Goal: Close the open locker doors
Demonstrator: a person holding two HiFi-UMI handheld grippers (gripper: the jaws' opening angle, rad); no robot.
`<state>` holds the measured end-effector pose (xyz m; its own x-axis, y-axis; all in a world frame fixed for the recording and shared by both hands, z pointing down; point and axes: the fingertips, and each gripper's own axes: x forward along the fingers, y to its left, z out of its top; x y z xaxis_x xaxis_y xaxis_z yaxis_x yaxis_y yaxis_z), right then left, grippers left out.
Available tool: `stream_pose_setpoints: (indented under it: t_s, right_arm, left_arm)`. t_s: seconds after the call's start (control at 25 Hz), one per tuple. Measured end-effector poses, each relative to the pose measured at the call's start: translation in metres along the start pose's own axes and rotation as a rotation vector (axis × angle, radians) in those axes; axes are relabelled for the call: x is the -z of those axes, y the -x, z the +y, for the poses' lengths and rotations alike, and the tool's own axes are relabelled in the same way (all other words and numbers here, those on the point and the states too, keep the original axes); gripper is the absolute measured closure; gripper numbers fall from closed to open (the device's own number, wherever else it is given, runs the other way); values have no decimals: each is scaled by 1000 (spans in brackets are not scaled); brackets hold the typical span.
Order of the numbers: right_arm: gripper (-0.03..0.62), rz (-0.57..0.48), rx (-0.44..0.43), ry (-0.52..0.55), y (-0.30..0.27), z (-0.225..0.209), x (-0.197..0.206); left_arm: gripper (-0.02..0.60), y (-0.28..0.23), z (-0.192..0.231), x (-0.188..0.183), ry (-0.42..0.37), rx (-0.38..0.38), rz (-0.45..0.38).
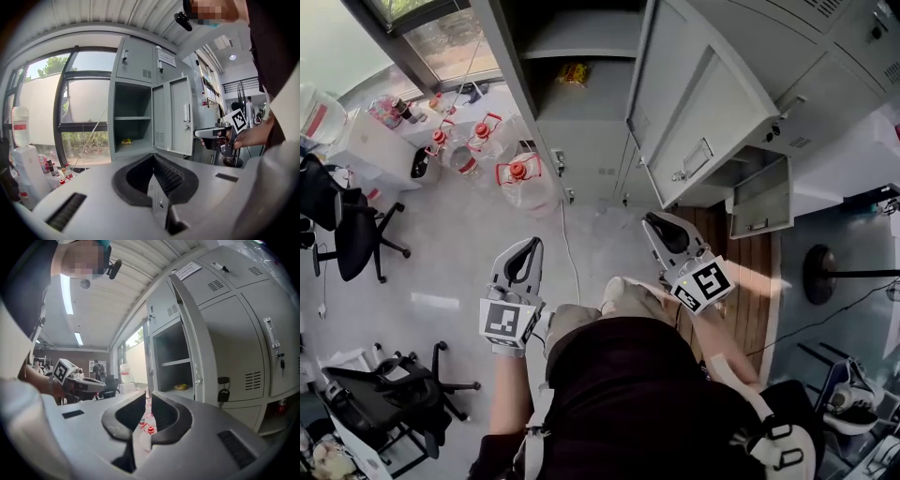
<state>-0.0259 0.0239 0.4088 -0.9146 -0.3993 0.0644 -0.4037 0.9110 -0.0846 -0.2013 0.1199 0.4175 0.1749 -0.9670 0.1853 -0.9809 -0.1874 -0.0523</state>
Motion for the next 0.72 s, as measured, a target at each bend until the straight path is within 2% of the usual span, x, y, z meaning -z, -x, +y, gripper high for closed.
stream_pose_setpoints:
  t_s: [0.28,0.4,0.72]
  right_arm:
    - [546,-2,54,-12,11,-34,5]
    - [546,-3,103,-25,18,-46,8]
    - [546,-7,275,-31,33,-67,7]
  left_arm:
    - [572,-55,-16,-9,-7,86,6]
    - [572,-74,-22,-8,-17,139,29]
    - [572,-116,-30,-14,-61,319,17]
